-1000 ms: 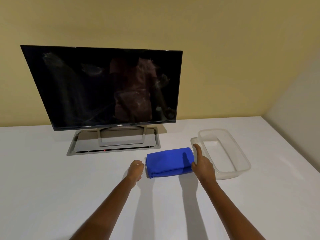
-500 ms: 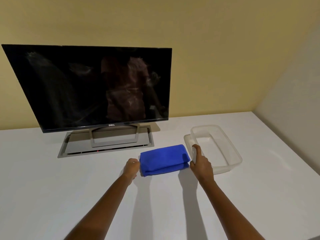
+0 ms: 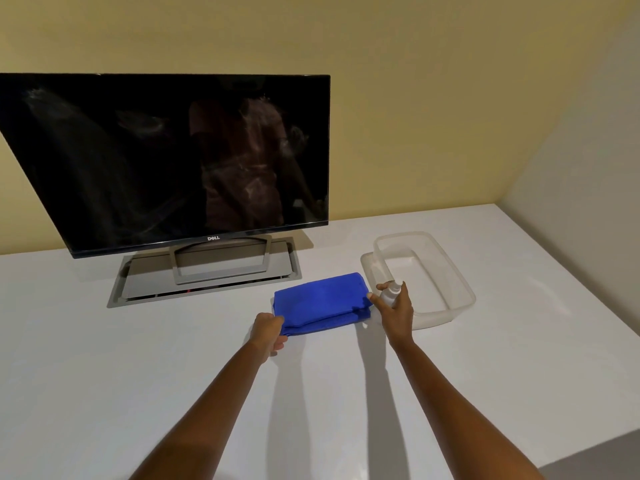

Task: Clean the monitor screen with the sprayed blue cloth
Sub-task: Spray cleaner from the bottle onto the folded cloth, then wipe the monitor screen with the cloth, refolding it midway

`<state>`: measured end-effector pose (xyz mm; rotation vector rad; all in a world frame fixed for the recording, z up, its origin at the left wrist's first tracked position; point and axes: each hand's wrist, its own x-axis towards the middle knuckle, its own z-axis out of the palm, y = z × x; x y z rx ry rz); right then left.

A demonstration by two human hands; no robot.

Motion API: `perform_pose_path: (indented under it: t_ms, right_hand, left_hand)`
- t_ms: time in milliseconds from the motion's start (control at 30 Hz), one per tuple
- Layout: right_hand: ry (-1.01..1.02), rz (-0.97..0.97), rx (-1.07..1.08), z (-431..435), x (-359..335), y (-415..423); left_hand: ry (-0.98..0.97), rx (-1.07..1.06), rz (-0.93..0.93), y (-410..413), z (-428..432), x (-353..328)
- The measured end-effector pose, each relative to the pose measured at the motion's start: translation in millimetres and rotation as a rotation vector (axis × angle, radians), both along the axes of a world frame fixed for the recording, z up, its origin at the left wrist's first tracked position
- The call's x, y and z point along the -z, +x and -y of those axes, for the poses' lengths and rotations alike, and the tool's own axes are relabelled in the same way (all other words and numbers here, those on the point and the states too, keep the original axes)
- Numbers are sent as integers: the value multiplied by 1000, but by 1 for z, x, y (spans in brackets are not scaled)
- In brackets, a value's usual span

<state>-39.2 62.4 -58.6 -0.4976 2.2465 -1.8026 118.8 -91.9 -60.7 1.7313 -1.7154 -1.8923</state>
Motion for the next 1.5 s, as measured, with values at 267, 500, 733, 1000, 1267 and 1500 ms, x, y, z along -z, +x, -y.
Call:
perform_pose_path:
  t_ms: [267,500,733,1000,1267,1500]
  right_hand:
    - [91,15,-33,-10,15,4]
    - [151,-8,-74,-11,12,2]
    - [246,92,-39,-17,23,7]
    - [466,139,55,-34,33,29]
    - [530,-181,-26,-22,4,54]
    - [541,-694,-302,37,-56,59]
  left_hand:
    - [37,-43,31,6,-2,7]
    - [111,-112,-37,4,-4,5]
    - [203,-182,-108,-2,-6,5]
    - [175,-131,-131,-2,-10,-5]
    - [120,-151,-346,-15,-6,-51]
    - [-106,-106,-467,-29,-7,-102]
